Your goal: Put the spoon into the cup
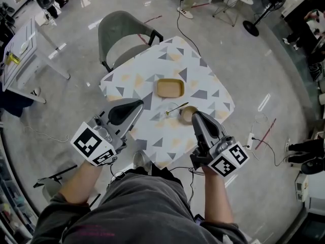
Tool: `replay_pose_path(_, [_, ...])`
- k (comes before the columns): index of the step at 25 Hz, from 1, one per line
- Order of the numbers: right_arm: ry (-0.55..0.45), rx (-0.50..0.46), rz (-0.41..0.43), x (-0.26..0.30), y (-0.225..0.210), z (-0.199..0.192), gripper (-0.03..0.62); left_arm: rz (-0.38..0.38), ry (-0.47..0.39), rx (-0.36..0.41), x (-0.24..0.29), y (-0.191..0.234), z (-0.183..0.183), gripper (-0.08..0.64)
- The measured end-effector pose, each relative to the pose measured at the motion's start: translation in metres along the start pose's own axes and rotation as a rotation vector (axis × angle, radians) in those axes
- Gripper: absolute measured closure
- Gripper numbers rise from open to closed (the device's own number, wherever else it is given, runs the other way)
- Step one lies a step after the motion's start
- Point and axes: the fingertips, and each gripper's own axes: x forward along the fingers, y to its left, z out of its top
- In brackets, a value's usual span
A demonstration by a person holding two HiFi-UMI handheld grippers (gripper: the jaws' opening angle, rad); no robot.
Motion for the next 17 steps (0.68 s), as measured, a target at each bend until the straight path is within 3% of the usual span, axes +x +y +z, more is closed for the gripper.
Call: replay_pose_path(17, [0.02, 0.009, 0.004, 0.005, -0.011, -0.005, 0.572, 0.006, -0.002, -0.013, 0.01, 0.002, -0.006, 0.545])
